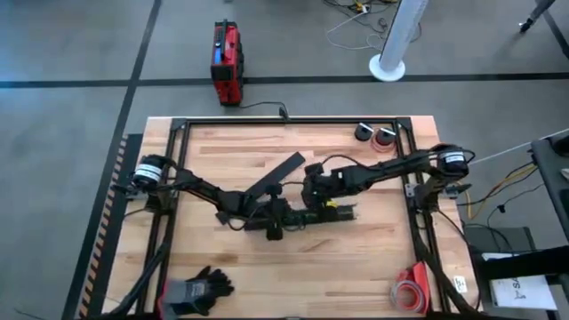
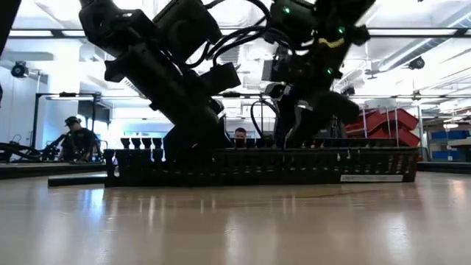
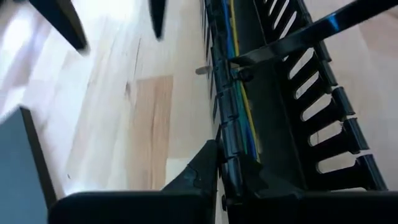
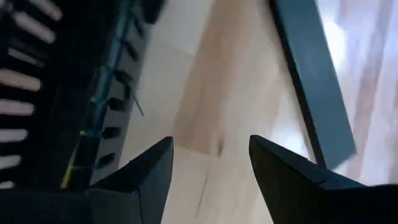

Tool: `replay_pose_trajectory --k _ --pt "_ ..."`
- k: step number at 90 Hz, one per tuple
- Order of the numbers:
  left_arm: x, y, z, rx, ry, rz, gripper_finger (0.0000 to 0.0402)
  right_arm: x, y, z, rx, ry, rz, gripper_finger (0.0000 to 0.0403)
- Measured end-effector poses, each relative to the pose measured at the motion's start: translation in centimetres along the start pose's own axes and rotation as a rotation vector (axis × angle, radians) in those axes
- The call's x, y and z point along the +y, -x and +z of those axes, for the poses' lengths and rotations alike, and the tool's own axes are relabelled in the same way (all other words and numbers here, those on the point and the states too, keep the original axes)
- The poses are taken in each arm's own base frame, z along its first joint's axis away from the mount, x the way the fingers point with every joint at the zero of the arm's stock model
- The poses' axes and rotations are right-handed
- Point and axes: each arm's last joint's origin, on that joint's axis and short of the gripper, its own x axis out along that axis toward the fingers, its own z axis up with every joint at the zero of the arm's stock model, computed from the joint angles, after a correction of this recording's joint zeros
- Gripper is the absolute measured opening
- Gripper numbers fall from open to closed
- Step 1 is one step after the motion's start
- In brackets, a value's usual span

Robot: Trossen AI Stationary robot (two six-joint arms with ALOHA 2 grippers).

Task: Ziptie cables
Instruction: Put the ziptied cable wires in a black cable duct

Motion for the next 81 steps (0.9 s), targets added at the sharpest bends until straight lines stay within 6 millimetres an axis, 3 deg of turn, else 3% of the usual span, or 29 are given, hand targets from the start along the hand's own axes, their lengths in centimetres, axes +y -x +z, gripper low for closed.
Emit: replay_pose_trajectory --k 24,46,58,81 --pt "-0.1 0.0 0.4 -0.013 -0.158 0.002 0.0001 1.2 0.2 0.1 -0.075 0.101 0.097 0.0194" --pt "-0.1 0.0 1.1 -0.025 -0.229 0.005 0.0001 0.1 1.9 1.4 -0.145 0.11 0.229 0.0166" --pt "-0.2 0.1 1.4 -0.031 -0.237 0.002 0.0001 -0.6 1.1 1.2 -0.174 0.065 0.324 0.0145" --pt "-0.6 0.2 1.6 -0.045 -0.28 -0.004 0.0001 -0.4 0.1 0.9 -0.149 0.132 0.337 0.01"
